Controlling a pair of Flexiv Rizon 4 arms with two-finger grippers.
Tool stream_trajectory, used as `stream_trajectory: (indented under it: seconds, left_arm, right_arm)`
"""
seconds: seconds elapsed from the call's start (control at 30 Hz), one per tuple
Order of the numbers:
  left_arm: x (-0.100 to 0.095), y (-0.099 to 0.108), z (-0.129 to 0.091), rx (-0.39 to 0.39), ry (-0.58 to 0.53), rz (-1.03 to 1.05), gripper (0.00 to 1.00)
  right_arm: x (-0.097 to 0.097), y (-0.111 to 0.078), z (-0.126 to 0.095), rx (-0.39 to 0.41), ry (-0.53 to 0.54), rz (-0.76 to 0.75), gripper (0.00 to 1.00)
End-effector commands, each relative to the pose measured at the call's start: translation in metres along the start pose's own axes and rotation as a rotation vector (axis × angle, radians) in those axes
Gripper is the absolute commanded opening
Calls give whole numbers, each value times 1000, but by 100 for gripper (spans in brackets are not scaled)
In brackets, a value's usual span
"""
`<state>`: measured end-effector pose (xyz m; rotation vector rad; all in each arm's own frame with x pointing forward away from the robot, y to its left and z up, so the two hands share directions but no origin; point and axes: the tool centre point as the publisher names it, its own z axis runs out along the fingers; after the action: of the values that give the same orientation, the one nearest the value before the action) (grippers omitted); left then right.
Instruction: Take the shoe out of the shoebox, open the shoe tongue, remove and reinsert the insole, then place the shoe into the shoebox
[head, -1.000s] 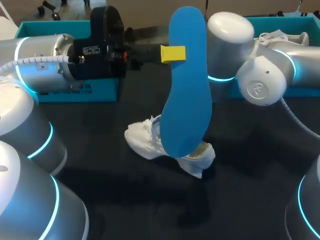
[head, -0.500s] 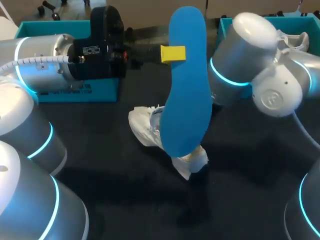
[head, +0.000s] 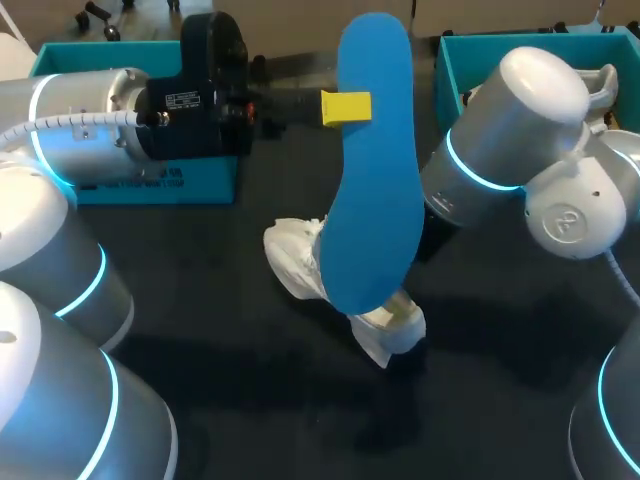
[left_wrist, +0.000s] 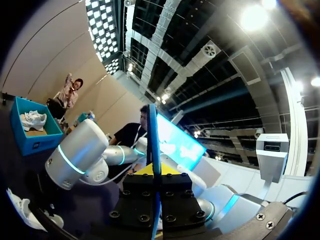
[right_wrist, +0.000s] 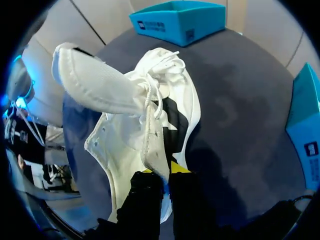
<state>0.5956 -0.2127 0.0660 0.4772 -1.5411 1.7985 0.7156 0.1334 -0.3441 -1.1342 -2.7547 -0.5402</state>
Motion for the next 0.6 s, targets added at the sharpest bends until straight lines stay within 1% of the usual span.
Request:
stream_trajectory:
  seconds: [0.03,0.07,0.1,0.13,0.2,0.23,0.27,0.3,0.6]
  left_arm:
    - [0,1,1,2,0,0,0]
    - [0,1,1,2,0,0,0]
    - [0,1,1,2,0,0,0]
    - [0,1,1,2,0,0,0]
    - [0,1,1,2,0,0,0]
    - [0,1,1,2,0,0,0]
    - [0,1,1,2,0,0,0]
    - [0,1,1,2,0,0,0]
    - [0,1,1,2,0,0,0]
  right_arm:
    - [5,-4,-8,0,-28,168,0]
    - [6,-5,-10,-38,-19,189,0]
    - [7,-5,-10,-18,-33,221,0]
    - [8,-4,-11,-43,-30,240,0]
    - [9,-3,-11,-37,-43,296,0]
    - [9,-2,-11,-57,-40,306,0]
    - [10,-2,-11,-52,-45,345,0]
    - [10,-1,-10,-69,-47,355,0]
    - [21,3,-5,-121,-63,566,0]
